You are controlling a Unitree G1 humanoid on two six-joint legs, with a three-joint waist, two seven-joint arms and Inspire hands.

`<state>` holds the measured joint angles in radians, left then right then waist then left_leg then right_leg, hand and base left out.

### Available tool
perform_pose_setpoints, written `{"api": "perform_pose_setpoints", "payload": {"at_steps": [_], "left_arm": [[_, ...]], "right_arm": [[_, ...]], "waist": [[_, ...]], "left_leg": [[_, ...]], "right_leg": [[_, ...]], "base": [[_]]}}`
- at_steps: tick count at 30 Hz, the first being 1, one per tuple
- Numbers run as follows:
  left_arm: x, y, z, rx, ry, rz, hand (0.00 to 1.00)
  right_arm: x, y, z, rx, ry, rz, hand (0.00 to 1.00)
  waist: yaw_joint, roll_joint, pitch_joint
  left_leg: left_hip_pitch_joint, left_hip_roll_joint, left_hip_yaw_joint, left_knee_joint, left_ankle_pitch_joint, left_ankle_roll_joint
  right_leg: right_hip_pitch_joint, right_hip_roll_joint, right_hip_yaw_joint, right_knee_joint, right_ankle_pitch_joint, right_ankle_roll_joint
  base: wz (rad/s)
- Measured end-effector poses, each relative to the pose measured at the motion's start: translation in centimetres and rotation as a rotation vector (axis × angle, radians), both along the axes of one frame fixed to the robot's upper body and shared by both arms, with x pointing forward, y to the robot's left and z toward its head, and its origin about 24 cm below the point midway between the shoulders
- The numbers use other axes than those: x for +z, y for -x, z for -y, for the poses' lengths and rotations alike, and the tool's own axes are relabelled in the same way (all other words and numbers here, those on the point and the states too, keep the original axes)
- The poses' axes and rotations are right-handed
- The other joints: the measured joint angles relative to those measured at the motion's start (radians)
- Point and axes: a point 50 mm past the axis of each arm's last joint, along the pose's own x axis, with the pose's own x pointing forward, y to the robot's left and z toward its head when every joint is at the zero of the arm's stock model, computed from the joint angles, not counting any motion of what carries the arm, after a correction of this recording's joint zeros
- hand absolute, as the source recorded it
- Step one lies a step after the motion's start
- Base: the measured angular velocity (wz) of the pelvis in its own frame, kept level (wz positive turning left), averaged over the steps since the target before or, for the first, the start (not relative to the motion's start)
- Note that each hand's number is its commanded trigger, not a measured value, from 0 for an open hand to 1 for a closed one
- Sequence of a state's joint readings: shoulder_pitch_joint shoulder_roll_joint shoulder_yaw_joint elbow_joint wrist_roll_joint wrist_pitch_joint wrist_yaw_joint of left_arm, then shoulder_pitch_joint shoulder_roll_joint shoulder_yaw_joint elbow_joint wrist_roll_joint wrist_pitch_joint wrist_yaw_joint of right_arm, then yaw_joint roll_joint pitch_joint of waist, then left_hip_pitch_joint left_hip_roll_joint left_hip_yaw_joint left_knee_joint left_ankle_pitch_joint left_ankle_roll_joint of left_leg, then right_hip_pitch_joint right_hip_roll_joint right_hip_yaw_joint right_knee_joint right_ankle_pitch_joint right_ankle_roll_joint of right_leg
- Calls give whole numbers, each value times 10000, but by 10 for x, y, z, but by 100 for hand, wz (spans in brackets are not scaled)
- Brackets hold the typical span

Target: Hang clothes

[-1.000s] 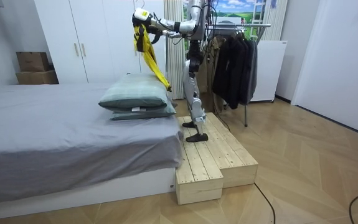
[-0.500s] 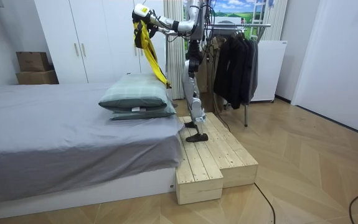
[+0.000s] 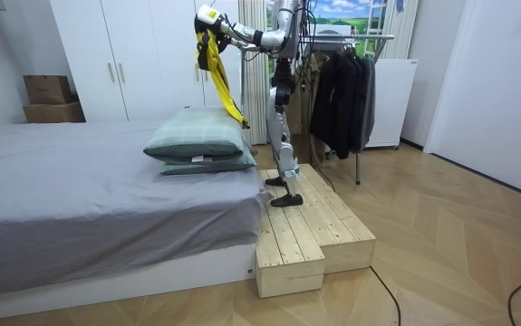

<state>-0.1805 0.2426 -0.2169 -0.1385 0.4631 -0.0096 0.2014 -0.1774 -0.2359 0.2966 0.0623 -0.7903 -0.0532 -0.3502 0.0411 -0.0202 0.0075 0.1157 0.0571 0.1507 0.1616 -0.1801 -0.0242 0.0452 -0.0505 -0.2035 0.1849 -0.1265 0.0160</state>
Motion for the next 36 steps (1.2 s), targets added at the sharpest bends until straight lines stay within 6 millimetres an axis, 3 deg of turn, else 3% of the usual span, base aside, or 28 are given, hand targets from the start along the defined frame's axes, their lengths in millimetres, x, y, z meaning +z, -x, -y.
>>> {"api": "perform_pose_setpoints", "payload": {"at_steps": [13, 19, 36], "left_arm": [[3, 3, 9, -587, -85, -56, 100], [1, 3, 11, -619, -200, -217, 100], [-1, 3, 10, -650, -383, -430, 100]], "right_arm": [[1, 0, 0, -216, -268, 380, 0], [-14, -1, 7, -663, -180, 49, 0], [-31, -5, 10, -1085, -73, 36, 0]], "waist": [[-35, 30, 3], [-67, 51, 15], [-65, 69, 12]], "left_leg": [[-189, -1, -288, 26, 0, -1], [-251, -6, -455, 17, 0, -2], [-286, -9, -498, 28, 1, -3]], "right_leg": [[48, 1, -258, -170, -7, -4], [63, -1, -310, -181, -7, -4], [66, 1, -298, -172, -7, -4]], "base": [[7], [8], [1]]}}
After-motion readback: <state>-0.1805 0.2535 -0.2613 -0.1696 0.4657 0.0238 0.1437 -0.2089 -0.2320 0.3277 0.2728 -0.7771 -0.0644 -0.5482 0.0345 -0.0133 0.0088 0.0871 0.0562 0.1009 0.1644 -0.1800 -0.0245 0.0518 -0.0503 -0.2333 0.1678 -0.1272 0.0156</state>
